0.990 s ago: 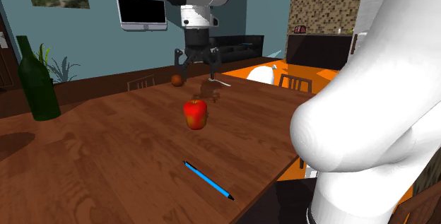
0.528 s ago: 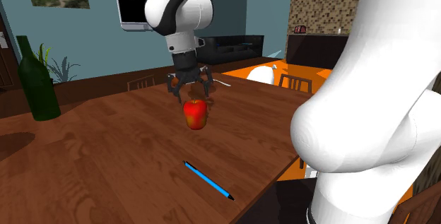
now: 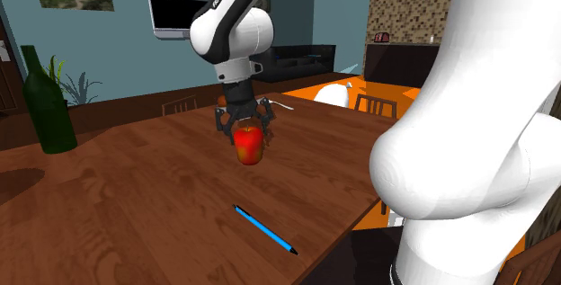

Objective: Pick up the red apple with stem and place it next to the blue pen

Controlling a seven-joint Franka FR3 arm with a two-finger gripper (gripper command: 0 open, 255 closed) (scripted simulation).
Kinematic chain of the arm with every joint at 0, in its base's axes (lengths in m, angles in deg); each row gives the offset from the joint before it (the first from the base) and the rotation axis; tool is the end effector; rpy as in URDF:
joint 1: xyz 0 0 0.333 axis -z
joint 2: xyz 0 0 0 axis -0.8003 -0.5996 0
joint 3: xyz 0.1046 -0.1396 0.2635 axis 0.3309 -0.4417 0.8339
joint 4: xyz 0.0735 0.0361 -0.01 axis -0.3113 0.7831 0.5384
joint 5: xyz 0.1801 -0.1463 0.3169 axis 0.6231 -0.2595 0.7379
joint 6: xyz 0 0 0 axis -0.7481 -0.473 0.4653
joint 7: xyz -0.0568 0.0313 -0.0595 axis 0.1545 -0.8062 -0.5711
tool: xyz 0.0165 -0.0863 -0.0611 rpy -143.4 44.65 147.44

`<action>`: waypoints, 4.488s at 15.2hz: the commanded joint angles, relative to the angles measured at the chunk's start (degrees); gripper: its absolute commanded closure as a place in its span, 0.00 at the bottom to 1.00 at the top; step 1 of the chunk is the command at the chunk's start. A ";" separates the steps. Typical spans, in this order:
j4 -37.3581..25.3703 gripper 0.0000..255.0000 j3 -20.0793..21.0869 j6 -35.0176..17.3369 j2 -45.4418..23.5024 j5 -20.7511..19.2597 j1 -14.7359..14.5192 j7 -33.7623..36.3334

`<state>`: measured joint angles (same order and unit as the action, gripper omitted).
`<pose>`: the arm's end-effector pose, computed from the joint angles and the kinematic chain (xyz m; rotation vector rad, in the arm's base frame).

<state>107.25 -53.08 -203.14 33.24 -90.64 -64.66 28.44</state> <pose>0.4169 0.2920 0.3585 2.9687 0.2035 -0.0949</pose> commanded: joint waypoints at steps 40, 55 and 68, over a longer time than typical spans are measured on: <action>-12.15 1.00 -0.63 18.41 7.18 3.58 0.15 -4.19; -10.03 1.00 -3.15 25.78 17.63 6.53 0.53 -8.88; 11.15 1.00 -9.66 26.53 40.30 8.75 -1.13 -16.56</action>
<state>117.56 -62.69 -175.88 73.41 -81.89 -65.79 11.96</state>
